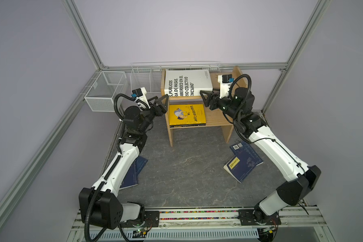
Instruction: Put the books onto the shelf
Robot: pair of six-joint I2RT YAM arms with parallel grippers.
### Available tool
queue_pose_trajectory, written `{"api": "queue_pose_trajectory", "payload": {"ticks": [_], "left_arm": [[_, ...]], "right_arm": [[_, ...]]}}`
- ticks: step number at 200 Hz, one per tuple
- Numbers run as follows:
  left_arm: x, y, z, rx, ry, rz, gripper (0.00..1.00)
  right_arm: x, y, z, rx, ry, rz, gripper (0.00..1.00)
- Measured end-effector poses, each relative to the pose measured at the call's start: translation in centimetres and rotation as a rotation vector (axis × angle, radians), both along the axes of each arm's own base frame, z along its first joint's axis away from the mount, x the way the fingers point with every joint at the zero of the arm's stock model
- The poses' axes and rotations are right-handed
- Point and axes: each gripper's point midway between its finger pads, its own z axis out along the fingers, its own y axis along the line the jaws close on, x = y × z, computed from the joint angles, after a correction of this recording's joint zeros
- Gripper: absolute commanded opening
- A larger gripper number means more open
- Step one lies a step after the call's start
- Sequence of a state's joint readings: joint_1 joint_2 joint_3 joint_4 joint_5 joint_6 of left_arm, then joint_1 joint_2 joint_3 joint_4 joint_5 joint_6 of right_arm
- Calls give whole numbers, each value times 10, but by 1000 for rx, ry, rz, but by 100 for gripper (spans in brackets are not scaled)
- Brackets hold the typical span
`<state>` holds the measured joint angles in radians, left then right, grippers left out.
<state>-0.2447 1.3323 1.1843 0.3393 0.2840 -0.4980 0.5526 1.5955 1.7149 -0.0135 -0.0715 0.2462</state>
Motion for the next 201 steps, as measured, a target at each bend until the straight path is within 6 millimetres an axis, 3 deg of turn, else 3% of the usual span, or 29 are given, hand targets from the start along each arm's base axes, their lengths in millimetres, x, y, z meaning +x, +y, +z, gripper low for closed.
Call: {"api": "queue_pose_trajectory", "payload": {"ticks": [22, 79, 129, 141, 153, 160, 201], "left_arm": [[-7, 3, -3, -4, 7, 2, 82], [-53, 11, 15, -38, -46, -22, 88], [-85, 16, 32, -80, -87, -53, 88], [-87, 15, 28, -91, -77, -60, 89], [-86, 14, 22, -100, -59, -68, 89], [-86, 14, 19, -105, -49, -74, 89], [-86, 12, 11, -138, -13, -95, 88]], "right_arm": [[-3, 0, 2, 7, -10, 0, 88], [-21, -25, 7, 10, -26, -75, 94], [-65, -50, 38, 120, -23, -83, 96], [-80, -47, 46, 164, -7, -52, 100], [-98, -36, 53, 196, 2, 0, 97], [-109, -27, 56, 208, 10, 42, 88], [-153, 13, 59, 244, 62, 225, 88]]}}
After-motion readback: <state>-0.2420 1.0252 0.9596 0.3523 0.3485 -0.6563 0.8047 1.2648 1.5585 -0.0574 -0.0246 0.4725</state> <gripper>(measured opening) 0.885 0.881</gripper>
